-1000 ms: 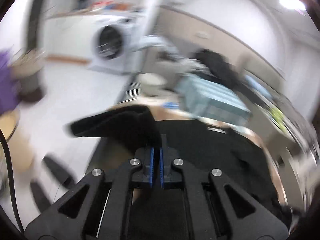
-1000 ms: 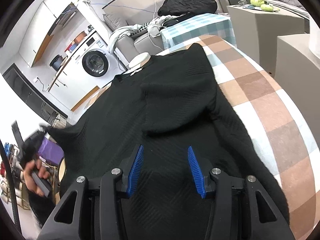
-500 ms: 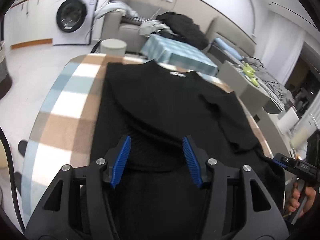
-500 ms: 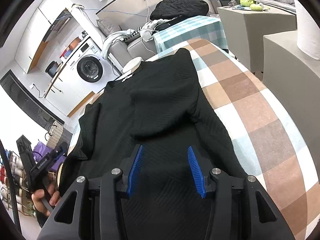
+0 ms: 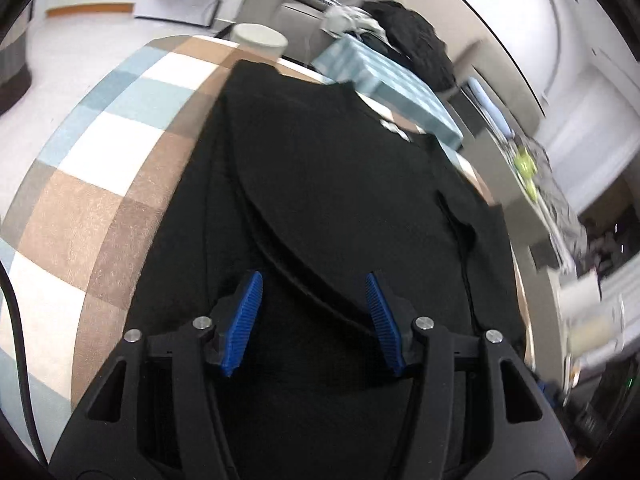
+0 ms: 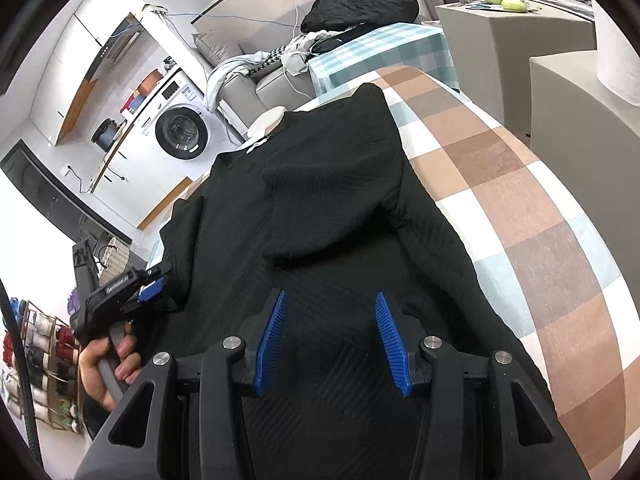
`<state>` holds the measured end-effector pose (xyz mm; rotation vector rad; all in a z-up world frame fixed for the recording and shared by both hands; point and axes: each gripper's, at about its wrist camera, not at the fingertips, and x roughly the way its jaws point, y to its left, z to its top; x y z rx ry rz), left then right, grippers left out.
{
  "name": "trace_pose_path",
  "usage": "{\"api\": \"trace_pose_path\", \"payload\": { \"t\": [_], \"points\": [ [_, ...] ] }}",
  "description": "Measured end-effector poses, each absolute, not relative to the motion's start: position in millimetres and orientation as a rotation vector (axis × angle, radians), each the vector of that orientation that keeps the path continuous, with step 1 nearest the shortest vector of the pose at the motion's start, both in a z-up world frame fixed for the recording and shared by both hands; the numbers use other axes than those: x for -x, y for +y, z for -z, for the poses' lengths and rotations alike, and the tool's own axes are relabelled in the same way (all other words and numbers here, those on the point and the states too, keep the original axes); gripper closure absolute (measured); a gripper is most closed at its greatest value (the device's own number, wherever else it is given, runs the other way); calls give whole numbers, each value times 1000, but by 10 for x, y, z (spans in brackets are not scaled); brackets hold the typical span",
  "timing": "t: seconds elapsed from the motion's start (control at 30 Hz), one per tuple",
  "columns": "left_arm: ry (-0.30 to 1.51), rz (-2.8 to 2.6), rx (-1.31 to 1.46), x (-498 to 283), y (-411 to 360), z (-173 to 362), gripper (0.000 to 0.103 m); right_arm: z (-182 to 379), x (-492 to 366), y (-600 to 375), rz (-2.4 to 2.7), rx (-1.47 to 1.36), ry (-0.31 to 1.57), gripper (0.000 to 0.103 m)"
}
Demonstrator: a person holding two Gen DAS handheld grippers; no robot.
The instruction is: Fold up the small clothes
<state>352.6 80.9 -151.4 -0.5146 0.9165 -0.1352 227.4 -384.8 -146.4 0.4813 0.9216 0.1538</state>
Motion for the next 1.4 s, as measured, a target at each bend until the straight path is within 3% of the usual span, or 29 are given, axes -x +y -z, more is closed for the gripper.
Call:
{"api": "trace_pose_path", "payload": {
  "t": [0.07,0.27,0.3,0.33,0.37,0.43,0.73,0.8,0.9,1.1,1.17,1.4],
  "points": [
    [904,138,499,-3608,752,1495,99,1473,-2275,-3856,-152,-487,921,56],
    [813,367,375,-3587,137,1181,98,1440,-2288,-3859,-144,-486,914,56],
    [802,400,339,-3535,50,1122,94,1423,-2281,-3861,-144,-484,909,56],
    [799,417,322,-3489,9,1082,81,1405,-2270,-3868,-139,-482,903,56],
    [799,413,314,-3436,1,1052,56,1395,-2262,-3875,-140,-480,900,56],
    [766,397,318,-3324,50,995,38,1392,-2252,-3904,-131,-476,898,56],
    [729,156,258,-2541,694,907,37,1385,-2234,-3944,-135,-455,905,55],
    [729,103,255,-2308,872,914,35,1385,-2197,-3954,-141,-442,915,50],
    [733,19,234,-1913,1128,919,21,1358,-2078,-3965,-160,-396,927,45],
    [773,-85,195,-1223,1468,1055,14,1341,-1702,-4106,-174,-281,935,25],
    [799,-106,182,-1077,1532,1133,9,1371,-1598,-4180,-158,-258,942,23],
    [888,-124,175,-697,1681,1409,9,1579,-1259,-4413,-116,-229,1001,21]
  ]
}}
